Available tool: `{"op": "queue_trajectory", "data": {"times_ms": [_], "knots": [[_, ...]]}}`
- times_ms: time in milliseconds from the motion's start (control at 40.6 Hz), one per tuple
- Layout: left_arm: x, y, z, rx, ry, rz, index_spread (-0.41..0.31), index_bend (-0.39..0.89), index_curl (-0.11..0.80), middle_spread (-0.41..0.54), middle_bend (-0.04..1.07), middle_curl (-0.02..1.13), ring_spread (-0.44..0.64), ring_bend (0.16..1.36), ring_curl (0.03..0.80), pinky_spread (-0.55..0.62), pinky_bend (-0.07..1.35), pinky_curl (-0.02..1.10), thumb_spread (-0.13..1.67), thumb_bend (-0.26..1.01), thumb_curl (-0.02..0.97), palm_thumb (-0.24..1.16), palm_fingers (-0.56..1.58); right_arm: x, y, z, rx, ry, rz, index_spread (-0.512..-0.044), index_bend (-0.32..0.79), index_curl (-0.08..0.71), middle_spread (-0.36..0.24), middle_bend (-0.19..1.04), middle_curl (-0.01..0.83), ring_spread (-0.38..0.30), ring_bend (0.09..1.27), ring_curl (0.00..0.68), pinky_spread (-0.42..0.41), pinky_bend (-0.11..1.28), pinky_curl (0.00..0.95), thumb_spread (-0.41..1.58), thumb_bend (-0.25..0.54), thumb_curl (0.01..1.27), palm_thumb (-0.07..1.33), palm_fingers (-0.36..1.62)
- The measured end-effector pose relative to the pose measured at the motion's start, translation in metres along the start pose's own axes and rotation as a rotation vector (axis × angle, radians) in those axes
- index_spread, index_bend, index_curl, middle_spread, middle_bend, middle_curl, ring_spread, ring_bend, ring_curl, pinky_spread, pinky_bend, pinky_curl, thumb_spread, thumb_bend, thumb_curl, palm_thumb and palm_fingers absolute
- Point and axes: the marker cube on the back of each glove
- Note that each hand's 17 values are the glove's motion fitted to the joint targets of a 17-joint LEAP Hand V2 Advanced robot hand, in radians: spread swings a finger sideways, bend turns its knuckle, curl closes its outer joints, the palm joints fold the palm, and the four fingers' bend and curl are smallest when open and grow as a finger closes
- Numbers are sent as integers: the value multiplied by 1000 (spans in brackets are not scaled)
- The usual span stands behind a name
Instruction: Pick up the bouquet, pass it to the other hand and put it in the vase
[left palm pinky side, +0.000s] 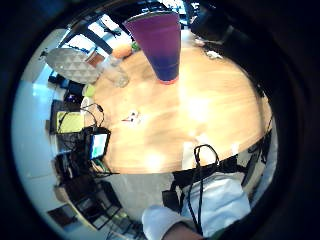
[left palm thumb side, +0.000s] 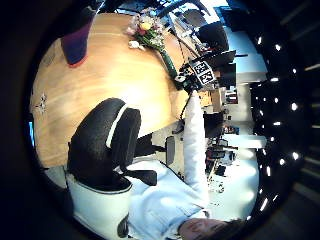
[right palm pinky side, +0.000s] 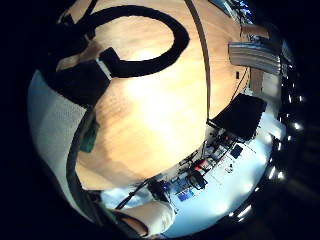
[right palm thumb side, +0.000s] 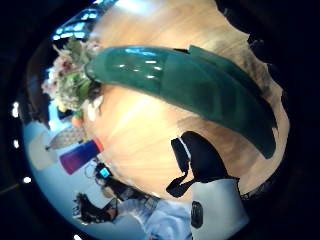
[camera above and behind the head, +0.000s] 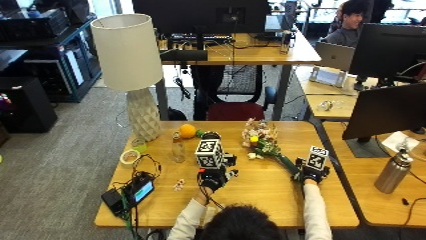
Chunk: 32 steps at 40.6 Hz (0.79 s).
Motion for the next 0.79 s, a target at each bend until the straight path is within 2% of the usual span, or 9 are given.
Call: {"op": "queue_trajectory", "data": {"times_ms": [123,148,271,394,493,591,616,763,788], "knots": [[0,-1,0,6,0,-2,-56,190,412,120,150,250,339,453,271,375,320,329,1204,-17,263,315,381,0,7,6,-28,45,70,-308,122,124,-25,382,405,3,643,342,202,705,330,996,-3,347,683,637],[0,-2,0,13,0,-2,-56,189,412,120,150,250,339,453,271,375,320,330,1204,-17,263,315,381,-2,6,6,-7,38,59,-304,195,152,-33,372,403,-18,620,338,184,671,322,992,4,352,707,682],[-2,-5,1,26,-1,-7,-57,188,414,120,149,250,340,451,272,375,318,332,1204,-17,264,315,382,-7,5,6,18,23,39,-277,339,239,-64,377,410,-118,548,321,85,516,281,980,59,378,865,931],[-5,-9,6,0,8,-15,-57,187,415,120,149,250,341,449,273,375,316,333,1204,-17,265,315,382,-8,0,1,84,46,59,-236,343,291,-97,356,421,-157,477,325,-1,480,288,944,75,418,955,1030],[-6,-11,6,-8,18,-20,-57,187,416,120,149,250,341,449,273,375,315,334,1204,-17,265,315,382,-11,2,1,40,6,14,-223,226,304,-134,398,447,-190,544,362,-132,514,312,823,44,462,976,1222],[-9,-17,5,-7,31,-23,-57,189,418,120,148,249,341,447,274,375,313,335,1204,-17,265,315,384,-4,1,-1,142,40,93,-214,140,305,-147,423,468,-218,682,410,-225,520,331,779,22,492,994,1327],[-10,-18,5,-11,34,-25,-57,191,420,117,148,249,341,446,274,375,313,335,1204,-17,265,315,384,-2,1,-1,179,54,108,-212,135,304,-154,461,483,-217,733,431,-239,539,343,798,29,496,1012,1419],[-12,-23,3,-49,69,-26,-57,189,421,114,148,250,335,447,276,375,306,335,1204,-17,266,315,390,-2,0,-7,335,15,129,-212,157,322,-166,628,548,-213,866,490,-262,620,391,809,27,521,1065,1487],[-12,-26,4,-56,81,-23,-57,191,423,113,146,250,333,446,276,377,309,337,1204,-17,266,315,392,-1,1,-7,339,-3,145,-214,231,347,-168,666,564,-209,868,494,-258,627,398,847,23,507,1063,1545]]}}
